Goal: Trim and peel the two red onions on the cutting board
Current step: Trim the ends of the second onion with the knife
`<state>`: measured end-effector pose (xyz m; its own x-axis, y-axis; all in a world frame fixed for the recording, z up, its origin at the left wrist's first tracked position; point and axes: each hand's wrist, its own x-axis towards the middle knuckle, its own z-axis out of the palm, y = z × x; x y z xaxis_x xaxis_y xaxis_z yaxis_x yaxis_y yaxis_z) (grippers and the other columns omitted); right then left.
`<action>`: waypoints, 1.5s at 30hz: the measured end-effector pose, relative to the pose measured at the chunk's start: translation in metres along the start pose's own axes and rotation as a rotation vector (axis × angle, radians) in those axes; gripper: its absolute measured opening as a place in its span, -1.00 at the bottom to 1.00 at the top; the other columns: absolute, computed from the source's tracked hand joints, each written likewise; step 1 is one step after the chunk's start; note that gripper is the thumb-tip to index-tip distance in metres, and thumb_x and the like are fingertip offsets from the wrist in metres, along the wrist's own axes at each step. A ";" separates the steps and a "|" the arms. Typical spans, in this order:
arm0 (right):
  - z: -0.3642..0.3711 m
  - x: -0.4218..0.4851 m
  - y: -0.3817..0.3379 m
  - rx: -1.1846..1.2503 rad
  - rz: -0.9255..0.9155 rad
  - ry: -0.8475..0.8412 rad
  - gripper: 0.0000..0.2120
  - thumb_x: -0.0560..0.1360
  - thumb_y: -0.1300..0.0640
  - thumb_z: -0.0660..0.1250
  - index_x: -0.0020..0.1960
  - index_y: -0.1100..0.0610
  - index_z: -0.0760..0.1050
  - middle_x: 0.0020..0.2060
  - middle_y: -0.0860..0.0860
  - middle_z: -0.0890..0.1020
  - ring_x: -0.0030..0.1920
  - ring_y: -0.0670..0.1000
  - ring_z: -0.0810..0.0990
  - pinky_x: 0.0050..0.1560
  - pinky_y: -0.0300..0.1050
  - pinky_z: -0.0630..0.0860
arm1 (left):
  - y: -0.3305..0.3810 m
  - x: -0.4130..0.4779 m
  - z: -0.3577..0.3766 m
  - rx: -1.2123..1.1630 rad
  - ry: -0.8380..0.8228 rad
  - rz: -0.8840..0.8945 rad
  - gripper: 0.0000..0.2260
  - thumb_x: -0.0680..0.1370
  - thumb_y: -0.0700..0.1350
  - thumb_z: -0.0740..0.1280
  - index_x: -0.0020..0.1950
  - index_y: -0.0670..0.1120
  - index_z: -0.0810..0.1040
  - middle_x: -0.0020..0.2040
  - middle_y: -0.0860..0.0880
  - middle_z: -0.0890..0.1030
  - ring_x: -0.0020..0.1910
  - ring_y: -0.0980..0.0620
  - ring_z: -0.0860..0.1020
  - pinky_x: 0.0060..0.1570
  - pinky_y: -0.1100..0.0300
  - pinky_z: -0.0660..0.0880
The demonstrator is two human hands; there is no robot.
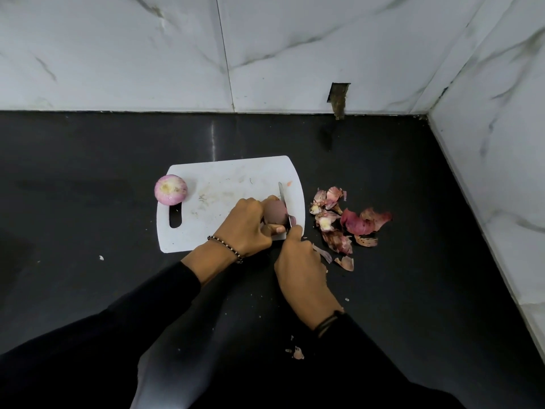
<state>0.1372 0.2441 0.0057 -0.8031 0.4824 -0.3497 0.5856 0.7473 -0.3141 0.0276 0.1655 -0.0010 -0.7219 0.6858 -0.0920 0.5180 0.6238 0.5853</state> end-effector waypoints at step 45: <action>-0.007 -0.029 0.015 0.413 -0.155 0.157 -0.76 0.71 0.01 0.00 0.04 0.15 0.30 -0.37 0.00 0.43 -0.41 -0.07 0.40 -0.45 -0.22 0.21 | -0.004 -0.012 -0.008 0.109 -0.019 0.013 -0.39 0.49 0.03 0.47 0.48 -0.11 0.38 0.30 -0.10 0.56 0.26 -0.11 0.48 0.27 0.08 0.42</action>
<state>0.1690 0.2447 0.0175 -0.8726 0.4670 -0.1429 0.4268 0.5871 -0.6879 0.0303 0.1517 0.0040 -0.7066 0.7004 -0.1008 0.5749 0.6513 0.4953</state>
